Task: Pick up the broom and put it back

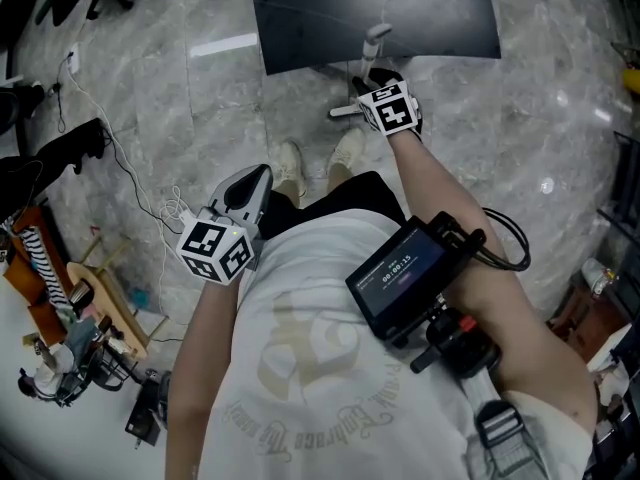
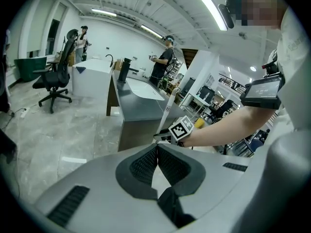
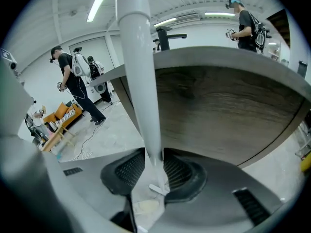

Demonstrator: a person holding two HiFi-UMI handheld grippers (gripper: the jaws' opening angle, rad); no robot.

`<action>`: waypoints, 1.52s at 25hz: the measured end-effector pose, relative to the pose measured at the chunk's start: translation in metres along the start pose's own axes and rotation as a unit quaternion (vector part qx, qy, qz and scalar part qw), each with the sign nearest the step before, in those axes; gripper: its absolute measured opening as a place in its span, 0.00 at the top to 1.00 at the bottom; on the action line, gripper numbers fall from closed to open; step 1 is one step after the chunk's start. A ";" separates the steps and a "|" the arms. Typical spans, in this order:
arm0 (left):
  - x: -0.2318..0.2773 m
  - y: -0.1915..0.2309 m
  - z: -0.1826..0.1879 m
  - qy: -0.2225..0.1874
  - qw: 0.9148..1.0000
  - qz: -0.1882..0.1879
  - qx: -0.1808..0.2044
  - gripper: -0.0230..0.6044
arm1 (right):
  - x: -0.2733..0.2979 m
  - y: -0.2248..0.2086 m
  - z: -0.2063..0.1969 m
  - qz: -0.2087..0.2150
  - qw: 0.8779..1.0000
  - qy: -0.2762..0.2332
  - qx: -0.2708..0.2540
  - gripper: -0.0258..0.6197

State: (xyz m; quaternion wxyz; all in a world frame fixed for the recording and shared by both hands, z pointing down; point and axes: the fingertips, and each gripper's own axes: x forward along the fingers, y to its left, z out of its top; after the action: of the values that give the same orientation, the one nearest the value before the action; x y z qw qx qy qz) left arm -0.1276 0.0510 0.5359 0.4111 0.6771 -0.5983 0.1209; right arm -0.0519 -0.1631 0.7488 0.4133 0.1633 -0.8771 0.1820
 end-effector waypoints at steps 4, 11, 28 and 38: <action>0.001 0.001 -0.001 0.005 1.000 -0.005 0.002 0.94 | -0.001 0.000 -0.002 0.000 1.000 -0.012 0.013 0.72; 0.014 0.007 -0.001 -0.002 1.000 -0.020 0.014 0.94 | -0.009 -0.014 -0.001 -0.023 0.999 -0.037 0.024 0.68; -0.011 0.032 0.002 -0.041 0.996 -0.072 0.035 0.94 | -0.107 0.026 -0.006 -0.095 0.993 -0.071 0.010 0.74; -0.016 0.008 0.013 -0.064 0.987 -0.113 0.094 0.94 | -0.174 0.074 0.025 -0.054 0.984 -0.166 0.027 0.91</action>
State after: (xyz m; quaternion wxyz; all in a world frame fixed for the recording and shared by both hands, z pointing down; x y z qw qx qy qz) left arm -0.1429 0.0532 0.5205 0.3172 0.7825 -0.5289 0.0854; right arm 0.0040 -0.0856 0.5838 0.2670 0.2495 -0.9182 0.1530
